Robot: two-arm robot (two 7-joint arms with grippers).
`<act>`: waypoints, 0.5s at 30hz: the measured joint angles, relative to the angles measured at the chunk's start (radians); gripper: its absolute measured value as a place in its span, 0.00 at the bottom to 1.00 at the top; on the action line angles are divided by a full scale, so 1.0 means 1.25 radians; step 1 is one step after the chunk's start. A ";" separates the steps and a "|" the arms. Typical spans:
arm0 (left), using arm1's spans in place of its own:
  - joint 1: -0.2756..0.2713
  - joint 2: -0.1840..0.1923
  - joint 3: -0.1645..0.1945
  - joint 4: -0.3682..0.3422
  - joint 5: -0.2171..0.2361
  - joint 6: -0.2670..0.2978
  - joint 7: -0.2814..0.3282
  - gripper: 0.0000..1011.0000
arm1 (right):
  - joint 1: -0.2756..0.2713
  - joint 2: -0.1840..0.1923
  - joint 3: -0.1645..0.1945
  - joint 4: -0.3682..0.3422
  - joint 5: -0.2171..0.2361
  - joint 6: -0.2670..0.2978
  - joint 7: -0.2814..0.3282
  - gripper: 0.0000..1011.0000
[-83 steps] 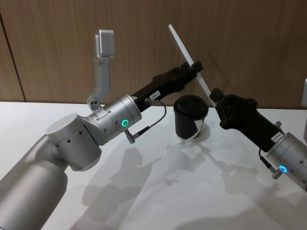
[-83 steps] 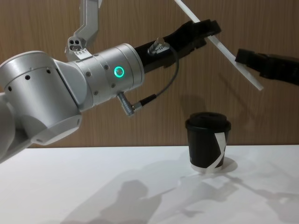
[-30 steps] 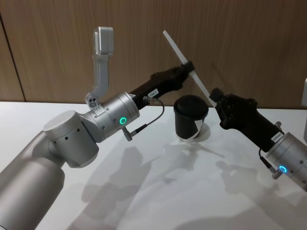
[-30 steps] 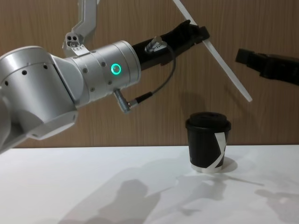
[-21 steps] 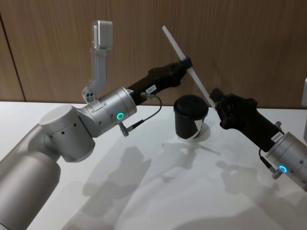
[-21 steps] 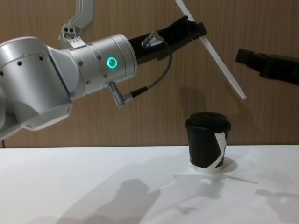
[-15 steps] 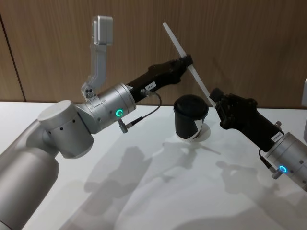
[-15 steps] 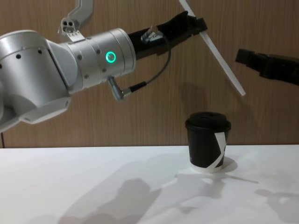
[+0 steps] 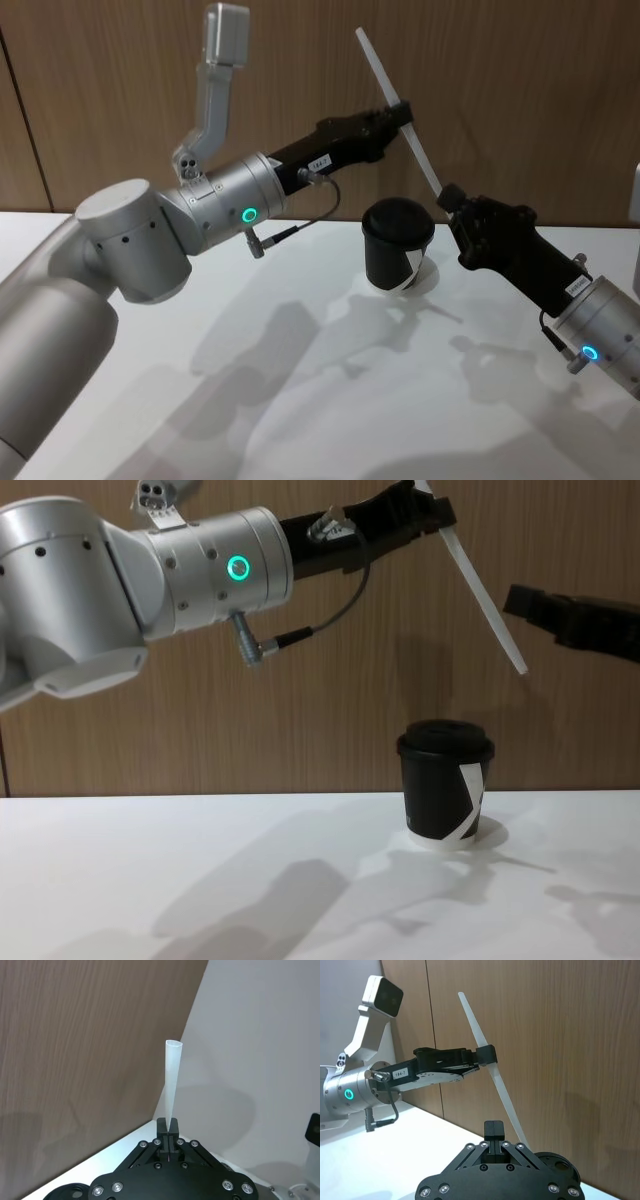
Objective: Pick up the straw with one hand, pass it to the other hand, and insert it into the cup.
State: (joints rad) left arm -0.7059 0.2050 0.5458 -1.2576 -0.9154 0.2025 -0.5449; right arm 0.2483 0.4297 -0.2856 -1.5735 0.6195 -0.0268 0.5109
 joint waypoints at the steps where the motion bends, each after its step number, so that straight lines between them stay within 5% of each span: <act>1: -0.006 0.003 0.005 0.000 0.005 0.004 0.003 0.00 | 0.000 0.000 0.000 0.000 0.000 0.000 0.000 0.00; 15: -0.043 0.026 0.047 -0.003 0.075 0.006 0.040 0.00 | 0.000 0.000 0.000 0.000 0.000 0.000 0.000 0.00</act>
State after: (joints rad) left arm -0.7597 0.2371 0.6047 -1.2609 -0.8211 0.2095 -0.4950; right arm 0.2483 0.4296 -0.2856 -1.5735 0.6195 -0.0268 0.5109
